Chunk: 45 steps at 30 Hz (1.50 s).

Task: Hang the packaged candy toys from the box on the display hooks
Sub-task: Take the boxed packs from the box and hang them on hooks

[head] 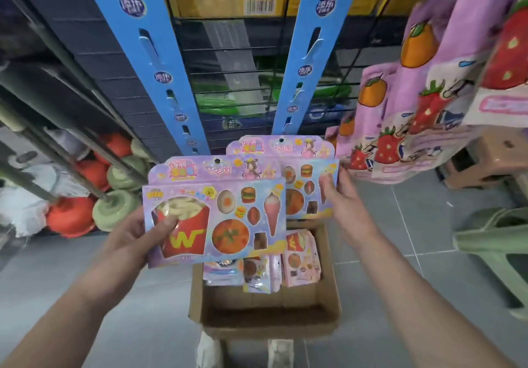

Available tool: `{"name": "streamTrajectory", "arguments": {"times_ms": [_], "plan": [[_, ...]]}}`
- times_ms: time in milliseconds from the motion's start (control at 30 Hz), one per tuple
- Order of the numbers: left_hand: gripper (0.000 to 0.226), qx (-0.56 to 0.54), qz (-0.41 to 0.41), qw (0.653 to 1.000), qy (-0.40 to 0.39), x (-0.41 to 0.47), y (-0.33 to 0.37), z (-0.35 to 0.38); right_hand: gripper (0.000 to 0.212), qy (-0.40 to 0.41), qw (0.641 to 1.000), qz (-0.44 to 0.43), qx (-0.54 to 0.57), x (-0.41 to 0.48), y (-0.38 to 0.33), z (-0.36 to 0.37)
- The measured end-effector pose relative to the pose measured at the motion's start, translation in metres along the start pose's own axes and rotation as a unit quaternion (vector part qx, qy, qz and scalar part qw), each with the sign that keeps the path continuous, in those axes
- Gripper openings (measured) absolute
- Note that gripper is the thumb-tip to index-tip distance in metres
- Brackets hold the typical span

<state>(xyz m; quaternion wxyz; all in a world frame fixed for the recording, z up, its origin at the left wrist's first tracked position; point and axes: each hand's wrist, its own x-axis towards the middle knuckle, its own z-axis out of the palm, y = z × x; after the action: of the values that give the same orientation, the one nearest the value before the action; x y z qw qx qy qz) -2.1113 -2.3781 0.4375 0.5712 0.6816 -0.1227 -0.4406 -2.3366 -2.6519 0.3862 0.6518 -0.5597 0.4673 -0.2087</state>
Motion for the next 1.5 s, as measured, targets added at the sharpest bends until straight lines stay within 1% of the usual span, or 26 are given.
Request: {"name": "streamTrajectory", "arguments": {"times_ms": [100,267,433,567,700,867,900,1000,1067,1133,1267,1500], "plan": [[0.022,0.000,0.004,1.000,0.000,0.000,-0.001,0.003,0.031,0.008,1.000,0.012,0.007,0.003,0.003,-0.001],[0.030,-0.003,-0.004,1.000,-0.023,0.003,-0.006,0.003,0.023,-0.001,1.000,0.019,-0.008,0.008,0.009,-0.002],[0.034,-0.012,-0.013,0.999,-0.033,0.007,-0.013,0.003,0.033,-0.010,0.999,0.016,-0.028,0.013,0.017,-0.003],[0.033,-0.023,-0.023,0.999,-0.034,0.007,-0.016,0.005,0.032,0.008,0.999,0.010,-0.050,0.014,0.019,-0.001],[0.037,-0.027,-0.031,0.998,-0.045,0.010,-0.019,0.004,0.030,0.042,0.998,0.002,-0.051,0.013,0.022,0.001],[0.042,-0.037,-0.045,0.997,-0.050,0.015,-0.024,0.004,0.028,0.049,0.998,0.001,-0.043,0.013,0.020,0.003],[0.046,-0.039,-0.046,0.997,-0.056,0.015,-0.025,0.004,0.026,0.053,0.998,0.000,-0.046,0.013,0.020,0.004],[0.081,-0.043,-0.052,0.996,-0.066,0.017,-0.027,0.003,0.025,0.063,0.996,-0.002,-0.058,0.016,0.020,0.006],[0.090,-0.047,-0.052,0.995,-0.069,0.018,-0.028,0.004,0.027,0.060,0.996,0.001,-0.063,0.017,0.019,0.007],[0.090,-0.047,-0.051,0.995,-0.073,0.018,-0.027,0.006,0.030,0.059,0.996,0.006,-0.069,0.019,0.020,0.009],[0.089,-0.042,-0.048,0.995,-0.070,0.020,-0.023,0.011,0.036,0.083,0.993,0.008,-0.086,0.025,0.026,0.013],[0.088,-0.029,-0.038,0.996,-0.073,0.026,-0.022,0.018,0.020,0.152,0.985,0.013,-0.082,0.025,0.024,0.019]]}}
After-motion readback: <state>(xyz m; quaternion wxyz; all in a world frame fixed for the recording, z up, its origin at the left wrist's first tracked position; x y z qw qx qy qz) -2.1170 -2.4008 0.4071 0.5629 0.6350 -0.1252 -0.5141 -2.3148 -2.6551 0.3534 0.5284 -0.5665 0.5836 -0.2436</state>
